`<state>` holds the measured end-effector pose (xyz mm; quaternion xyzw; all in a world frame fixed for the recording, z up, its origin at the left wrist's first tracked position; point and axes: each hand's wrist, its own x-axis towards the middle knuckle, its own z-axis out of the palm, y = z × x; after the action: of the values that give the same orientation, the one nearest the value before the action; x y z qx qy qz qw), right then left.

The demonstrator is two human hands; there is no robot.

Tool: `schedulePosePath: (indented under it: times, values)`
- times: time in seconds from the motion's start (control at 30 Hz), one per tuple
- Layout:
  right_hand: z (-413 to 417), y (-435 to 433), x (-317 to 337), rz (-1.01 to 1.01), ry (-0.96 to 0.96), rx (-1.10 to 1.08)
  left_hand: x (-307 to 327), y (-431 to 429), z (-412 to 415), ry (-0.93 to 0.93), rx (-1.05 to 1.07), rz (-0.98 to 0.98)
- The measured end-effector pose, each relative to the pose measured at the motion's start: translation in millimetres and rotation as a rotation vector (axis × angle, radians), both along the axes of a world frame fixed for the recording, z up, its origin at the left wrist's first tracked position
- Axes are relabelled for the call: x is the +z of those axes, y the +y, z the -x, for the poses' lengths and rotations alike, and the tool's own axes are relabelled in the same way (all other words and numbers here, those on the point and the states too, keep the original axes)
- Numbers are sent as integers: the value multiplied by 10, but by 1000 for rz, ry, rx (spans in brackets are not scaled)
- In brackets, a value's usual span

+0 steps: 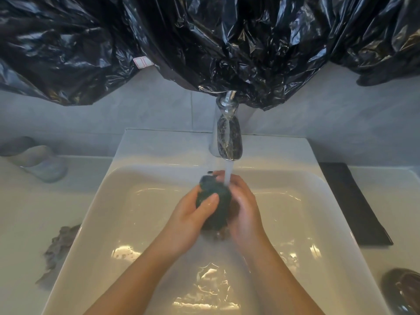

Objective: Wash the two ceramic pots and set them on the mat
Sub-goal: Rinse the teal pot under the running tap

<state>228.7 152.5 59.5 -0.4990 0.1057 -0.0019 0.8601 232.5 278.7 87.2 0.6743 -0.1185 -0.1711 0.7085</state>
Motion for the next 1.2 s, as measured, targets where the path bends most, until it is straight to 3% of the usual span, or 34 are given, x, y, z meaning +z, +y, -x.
schedulePosePath:
  times: [0.1, 0.23, 0.3, 0.43, 0.53, 0.63, 0.77, 0.9, 1.0, 1.1, 1.2]
  values:
    - [-39, -3, 37, 6, 182, 96, -11, -116, 111, 9, 44, -42]
    - [10, 17, 8, 219, -39, -76, 36, -280, 33, 206, 227, -4]
    - [-43, 28, -42, 276, 5, -93, 43, -336, -6, 272, 277, -26]
    - [-142, -35, -140, -5, 374, -84, 122, -335, -107, 334, 406, -56]
    - [-139, -77, -159, -181, 528, -42, 117, -280, -256, 447, 490, -18]
    - [-108, -98, -116, -186, 588, -38, 37, -294, -260, 470, 419, -84]
    - [-31, -221, -54, -255, 528, -84, -36, -300, -155, 365, 342, -88]
    - [48, -187, 123, -319, 474, -2, 14, -191, -275, 82, 449, -186]
    - [40, -127, 146, -295, 500, -36, 0, -136, -339, -136, 361, -447]
    - [17, -106, 67, -246, 558, -180, -39, -244, -184, -437, 292, -962]
    - [11, -35, 39, -145, 594, -278, -85, -350, -166, -414, 305, -1074]
